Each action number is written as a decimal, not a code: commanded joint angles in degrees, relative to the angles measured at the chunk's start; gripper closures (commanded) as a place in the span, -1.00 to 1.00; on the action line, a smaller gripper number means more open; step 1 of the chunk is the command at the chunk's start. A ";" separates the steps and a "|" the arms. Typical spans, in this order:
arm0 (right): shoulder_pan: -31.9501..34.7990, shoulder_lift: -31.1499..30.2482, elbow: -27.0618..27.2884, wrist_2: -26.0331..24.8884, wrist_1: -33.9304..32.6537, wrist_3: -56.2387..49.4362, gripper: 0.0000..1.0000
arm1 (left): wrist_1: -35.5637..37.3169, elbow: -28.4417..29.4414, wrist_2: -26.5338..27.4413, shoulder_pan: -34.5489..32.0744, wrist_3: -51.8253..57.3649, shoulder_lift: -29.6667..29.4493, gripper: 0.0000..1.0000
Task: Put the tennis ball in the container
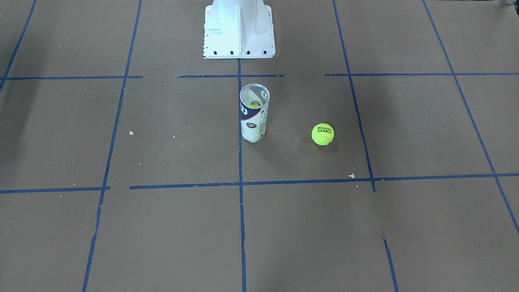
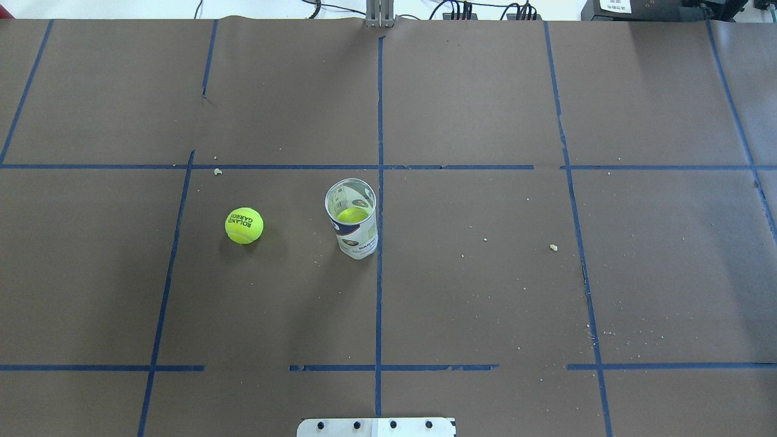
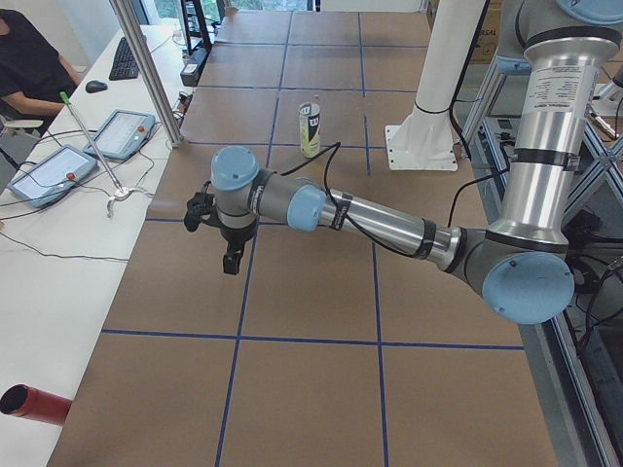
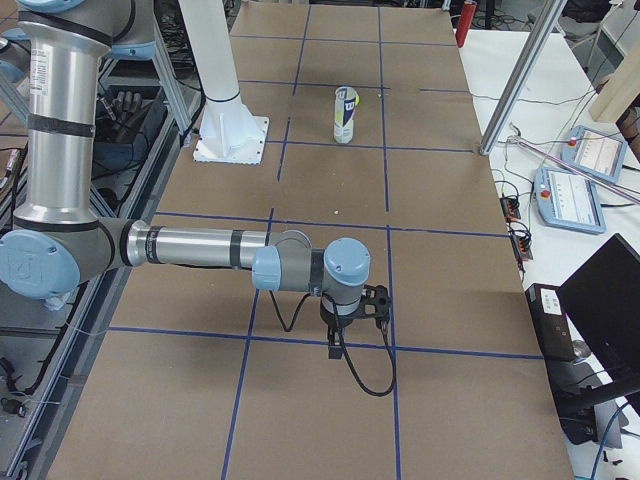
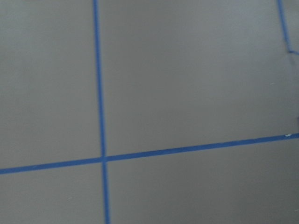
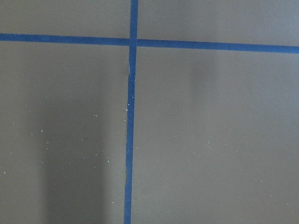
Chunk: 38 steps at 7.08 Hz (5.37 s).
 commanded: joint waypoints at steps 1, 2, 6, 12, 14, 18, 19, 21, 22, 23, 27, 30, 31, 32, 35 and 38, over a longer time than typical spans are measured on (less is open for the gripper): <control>0.00 0.00 0.00 0.00 0.00 0.00 -1.00 | 0.30 -7.26 0.50 9.60 -16.29 -5.55 -1.00; 0.00 0.00 0.00 0.00 0.00 0.00 -1.00 | 0.30 -9.46 0.76 15.12 -25.40 -8.20 -1.00; 0.00 0.00 0.00 0.00 0.00 0.00 -1.00 | 0.92 -11.43 15.17 34.14 -42.81 -14.54 -1.00; 0.00 0.00 0.00 0.00 0.00 0.00 -1.00 | 0.39 1.14 21.51 41.00 -43.07 -18.59 -1.00; 0.00 0.00 0.00 0.00 0.00 0.00 -1.00 | -4.33 4.39 21.51 43.21 -43.51 -18.33 -1.00; 0.00 0.00 0.00 0.00 0.00 0.00 -1.00 | -6.11 5.81 21.51 45.05 -44.65 -18.07 -1.00; 0.00 0.00 0.00 0.00 0.00 0.00 -1.00 | -6.12 5.90 21.60 45.76 -44.66 -17.98 -1.00; 0.00 0.00 0.00 0.00 0.00 0.00 -1.00 | -7.86 7.56 21.60 45.94 -44.66 -17.98 -1.00; 0.00 0.00 0.00 0.00 0.00 0.00 -1.00 | -8.31 8.09 21.60 45.94 -44.57 -17.98 -1.00; 0.00 0.00 0.00 0.00 0.00 0.00 -1.00 | -8.31 8.19 21.60 45.94 -44.57 -17.98 -1.00; 0.00 0.00 0.00 0.00 0.00 0.00 -1.00 | -8.66 8.36 21.60 46.03 -44.66 -18.07 -0.24; 0.00 0.00 0.00 0.00 0.00 0.00 -1.00 | -6.14 1.28 21.51 43.24 -44.48 -17.98 1.00; 0.00 0.00 0.00 0.00 0.00 0.00 -1.00 | 1.80 -4.50 21.42 40.95 -43.87 -18.24 1.00; 0.00 0.00 0.00 0.00 0.00 0.00 -1.00 | 10.06 -10.04 21.25 39.88 -43.78 -19.29 1.00; 0.00 0.00 0.00 0.00 0.00 0.00 -1.00 | 27.86 -14.04 20.90 35.74 -43.78 -31.40 1.00; 0.00 0.00 0.00 0.00 0.00 0.00 -1.00 | 28.87 -10.65 14.06 36.96 -49.97 -38.96 1.00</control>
